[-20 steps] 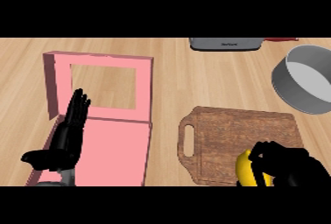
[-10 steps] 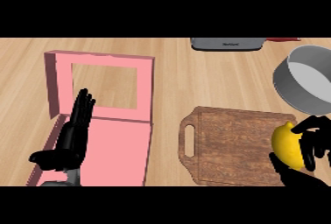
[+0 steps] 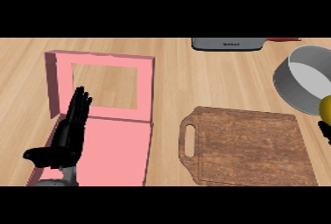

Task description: Pick the lemon from the cutting board and place it in the pot

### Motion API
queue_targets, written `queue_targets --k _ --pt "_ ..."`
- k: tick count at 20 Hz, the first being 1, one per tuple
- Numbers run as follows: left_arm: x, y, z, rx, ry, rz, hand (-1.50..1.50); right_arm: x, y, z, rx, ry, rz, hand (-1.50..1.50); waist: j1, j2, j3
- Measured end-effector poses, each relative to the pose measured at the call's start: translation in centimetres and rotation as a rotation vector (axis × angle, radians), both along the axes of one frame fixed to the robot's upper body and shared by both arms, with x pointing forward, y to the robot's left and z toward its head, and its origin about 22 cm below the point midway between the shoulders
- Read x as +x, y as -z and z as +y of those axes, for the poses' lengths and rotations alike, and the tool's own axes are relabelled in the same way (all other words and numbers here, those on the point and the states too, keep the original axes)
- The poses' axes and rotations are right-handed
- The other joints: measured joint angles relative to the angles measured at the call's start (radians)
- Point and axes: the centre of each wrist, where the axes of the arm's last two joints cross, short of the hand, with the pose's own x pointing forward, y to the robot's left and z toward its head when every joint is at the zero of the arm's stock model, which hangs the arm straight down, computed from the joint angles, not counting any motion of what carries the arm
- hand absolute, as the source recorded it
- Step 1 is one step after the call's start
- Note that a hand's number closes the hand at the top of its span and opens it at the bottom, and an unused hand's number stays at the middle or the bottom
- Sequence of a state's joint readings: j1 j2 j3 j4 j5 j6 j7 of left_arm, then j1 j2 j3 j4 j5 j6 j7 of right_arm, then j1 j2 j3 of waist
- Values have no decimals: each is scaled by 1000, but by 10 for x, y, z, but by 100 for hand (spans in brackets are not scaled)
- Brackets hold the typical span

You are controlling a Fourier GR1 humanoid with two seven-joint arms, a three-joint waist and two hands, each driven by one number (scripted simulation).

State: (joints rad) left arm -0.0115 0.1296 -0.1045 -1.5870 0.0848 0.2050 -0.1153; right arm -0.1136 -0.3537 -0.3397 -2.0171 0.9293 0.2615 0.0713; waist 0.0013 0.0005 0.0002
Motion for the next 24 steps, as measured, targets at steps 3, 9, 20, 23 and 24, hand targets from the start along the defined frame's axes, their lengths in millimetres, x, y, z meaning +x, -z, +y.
queue_targets --k 3,9,20,23,24 --pt "-5 2 -5 0 5 0 0 20 1 -27 -3 32 11 150 4 0 0" --pt "-5 0 -2 5 5 3 0 50 10 -81 10 44 60 150 7 1 0" --pt "-7 5 -6 -8 20 -3 0 85 72 -138 51 73 272 150 18 3 -2" --pt "-4 3 -9 -5 26 -8 0 84 80 -154 67 153 360 -150 23 4 -4" --pt "-1 4 -12 -5 28 -10 0 85 81 -159 75 175 388 -150 23 5 -4"
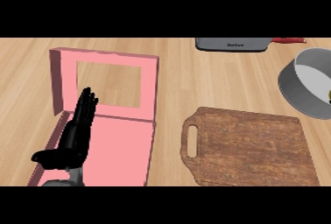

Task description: Pick the lemon from the cutting board and place it in the pot

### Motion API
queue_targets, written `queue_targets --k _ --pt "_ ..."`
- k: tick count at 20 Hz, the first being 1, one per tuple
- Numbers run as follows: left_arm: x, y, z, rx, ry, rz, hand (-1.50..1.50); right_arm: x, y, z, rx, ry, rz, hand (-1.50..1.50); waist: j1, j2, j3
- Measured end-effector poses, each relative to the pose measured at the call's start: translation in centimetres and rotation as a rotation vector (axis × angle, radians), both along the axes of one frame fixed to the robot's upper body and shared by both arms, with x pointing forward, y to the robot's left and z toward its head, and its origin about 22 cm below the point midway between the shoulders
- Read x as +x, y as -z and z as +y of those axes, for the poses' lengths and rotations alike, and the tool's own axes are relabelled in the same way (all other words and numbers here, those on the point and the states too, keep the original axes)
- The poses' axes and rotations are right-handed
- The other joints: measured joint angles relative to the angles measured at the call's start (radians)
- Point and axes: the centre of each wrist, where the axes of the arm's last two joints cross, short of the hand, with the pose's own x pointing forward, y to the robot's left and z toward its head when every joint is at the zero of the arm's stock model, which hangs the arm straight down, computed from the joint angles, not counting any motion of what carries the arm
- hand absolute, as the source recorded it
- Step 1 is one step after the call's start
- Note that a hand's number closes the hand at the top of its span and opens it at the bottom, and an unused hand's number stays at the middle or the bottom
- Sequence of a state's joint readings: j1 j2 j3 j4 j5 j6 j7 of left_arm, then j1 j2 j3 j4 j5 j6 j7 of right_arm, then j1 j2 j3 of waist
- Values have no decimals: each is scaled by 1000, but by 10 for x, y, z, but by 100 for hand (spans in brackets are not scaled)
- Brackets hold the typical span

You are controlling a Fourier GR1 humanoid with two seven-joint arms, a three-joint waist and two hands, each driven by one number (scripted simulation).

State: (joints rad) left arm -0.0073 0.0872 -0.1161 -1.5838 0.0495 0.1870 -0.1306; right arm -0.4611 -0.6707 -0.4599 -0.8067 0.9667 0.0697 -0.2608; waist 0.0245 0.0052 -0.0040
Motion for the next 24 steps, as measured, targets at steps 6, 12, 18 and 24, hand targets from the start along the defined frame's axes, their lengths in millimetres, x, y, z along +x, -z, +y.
queue_targets --k 6,12,18,24 --pt "-1 -4 3 -8 1 5 0 -4 11 -22 145 -37 10 -150 -1 -3 -4" --pt "1 -4 2 -2 -9 7 0 4 15 -20 488 -73 -265 -150 -10 -3 4" --pt "2 -3 4 1 -13 8 0 -6 6 -43 727 -12 -422 -150 -6 2 6" --pt "0 -3 0 1 3 -1 0 -38 -1 -76 803 39 -516 -150 6 8 9"
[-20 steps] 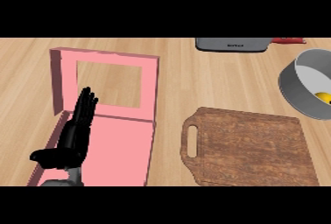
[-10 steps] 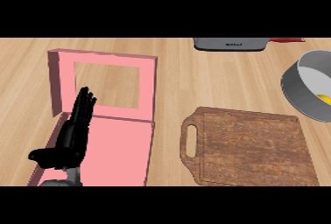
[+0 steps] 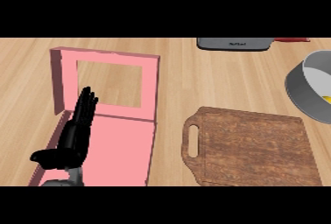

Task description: Pick the lemon from the cutting board and place it in the pot

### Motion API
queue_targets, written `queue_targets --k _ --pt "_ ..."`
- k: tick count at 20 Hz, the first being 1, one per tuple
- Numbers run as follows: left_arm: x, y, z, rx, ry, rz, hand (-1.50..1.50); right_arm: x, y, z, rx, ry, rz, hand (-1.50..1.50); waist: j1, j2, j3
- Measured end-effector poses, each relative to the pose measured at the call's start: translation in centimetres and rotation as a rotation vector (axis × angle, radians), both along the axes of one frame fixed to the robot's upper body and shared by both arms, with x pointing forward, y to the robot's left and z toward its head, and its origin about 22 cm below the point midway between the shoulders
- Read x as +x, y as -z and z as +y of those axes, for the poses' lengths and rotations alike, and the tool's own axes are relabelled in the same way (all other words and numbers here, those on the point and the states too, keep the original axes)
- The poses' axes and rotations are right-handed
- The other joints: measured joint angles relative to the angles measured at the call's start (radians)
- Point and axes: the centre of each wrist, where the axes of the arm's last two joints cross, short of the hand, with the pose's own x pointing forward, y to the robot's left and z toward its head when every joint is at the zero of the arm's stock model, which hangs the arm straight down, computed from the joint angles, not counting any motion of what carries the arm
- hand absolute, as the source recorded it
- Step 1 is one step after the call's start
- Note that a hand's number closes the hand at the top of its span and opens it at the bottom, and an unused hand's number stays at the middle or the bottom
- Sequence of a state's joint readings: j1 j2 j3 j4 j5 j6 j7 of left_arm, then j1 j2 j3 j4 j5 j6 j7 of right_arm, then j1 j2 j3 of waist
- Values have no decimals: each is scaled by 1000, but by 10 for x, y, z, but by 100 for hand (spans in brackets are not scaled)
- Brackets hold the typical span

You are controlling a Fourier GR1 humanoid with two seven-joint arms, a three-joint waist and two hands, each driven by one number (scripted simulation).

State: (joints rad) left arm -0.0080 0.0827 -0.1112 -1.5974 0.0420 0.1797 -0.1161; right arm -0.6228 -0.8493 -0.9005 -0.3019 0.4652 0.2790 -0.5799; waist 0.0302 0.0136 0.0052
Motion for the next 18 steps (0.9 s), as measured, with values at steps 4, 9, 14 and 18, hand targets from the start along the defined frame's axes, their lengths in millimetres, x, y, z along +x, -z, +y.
queue_targets --k 4,9,14,18 --pt "0 -1 -3 -5 0 0 0 -20 -2 -15 17 16 -48 -150 2 1 1" --pt "-2 1 -9 -10 9 3 0 -44 -4 -31 28 24 -81 -150 5 4 3" --pt "3 -5 -4 -10 10 -4 0 -58 -12 -41 21 38 -100 -150 9 6 4" --pt "1 -3 -4 -7 5 -6 0 -70 -14 -48 43 81 -129 -150 9 7 5"
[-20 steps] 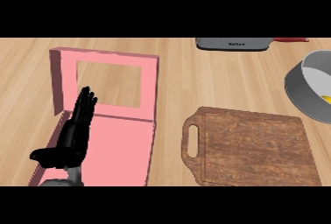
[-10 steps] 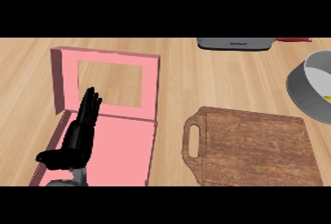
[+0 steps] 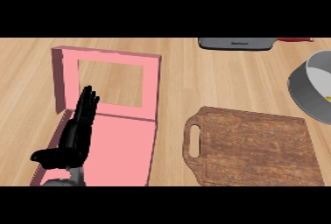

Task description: Pick the lemon from the cutting board and place it in the pot

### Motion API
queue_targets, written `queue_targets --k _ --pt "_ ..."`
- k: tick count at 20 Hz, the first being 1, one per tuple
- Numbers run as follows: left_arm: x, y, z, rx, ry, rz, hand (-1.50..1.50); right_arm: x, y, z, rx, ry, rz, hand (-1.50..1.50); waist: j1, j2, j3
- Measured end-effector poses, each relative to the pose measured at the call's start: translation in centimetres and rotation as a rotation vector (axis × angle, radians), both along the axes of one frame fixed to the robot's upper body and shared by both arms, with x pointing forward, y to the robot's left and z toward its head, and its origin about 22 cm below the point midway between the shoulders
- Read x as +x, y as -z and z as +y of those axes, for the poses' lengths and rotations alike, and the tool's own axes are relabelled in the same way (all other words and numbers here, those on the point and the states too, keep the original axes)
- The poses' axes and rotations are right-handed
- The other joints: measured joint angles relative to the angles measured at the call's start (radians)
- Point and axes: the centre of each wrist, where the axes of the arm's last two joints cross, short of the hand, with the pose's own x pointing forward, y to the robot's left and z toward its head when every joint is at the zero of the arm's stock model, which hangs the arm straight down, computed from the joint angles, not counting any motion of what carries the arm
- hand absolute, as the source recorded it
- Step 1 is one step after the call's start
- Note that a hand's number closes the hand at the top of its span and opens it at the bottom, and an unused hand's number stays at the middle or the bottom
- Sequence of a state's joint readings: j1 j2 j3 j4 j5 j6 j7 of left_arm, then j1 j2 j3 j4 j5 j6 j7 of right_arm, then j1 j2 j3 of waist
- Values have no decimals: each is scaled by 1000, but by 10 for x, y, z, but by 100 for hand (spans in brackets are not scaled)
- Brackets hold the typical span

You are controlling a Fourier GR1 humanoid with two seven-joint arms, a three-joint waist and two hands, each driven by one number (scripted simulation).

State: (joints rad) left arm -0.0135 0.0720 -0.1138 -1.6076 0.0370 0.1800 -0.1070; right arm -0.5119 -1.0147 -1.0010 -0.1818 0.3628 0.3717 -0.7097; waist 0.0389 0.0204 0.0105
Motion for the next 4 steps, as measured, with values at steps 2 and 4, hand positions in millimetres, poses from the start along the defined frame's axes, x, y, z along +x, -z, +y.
queue_targets --k 2,4 --pt "1 1 1 -1 0 -1 0 -4 -2 -2 9 31 -18 -150 0 1 0" --pt "1 1 5 -1 -4 1 0 -10 -5 -7 20 53 -28 -150 -1 1 1"
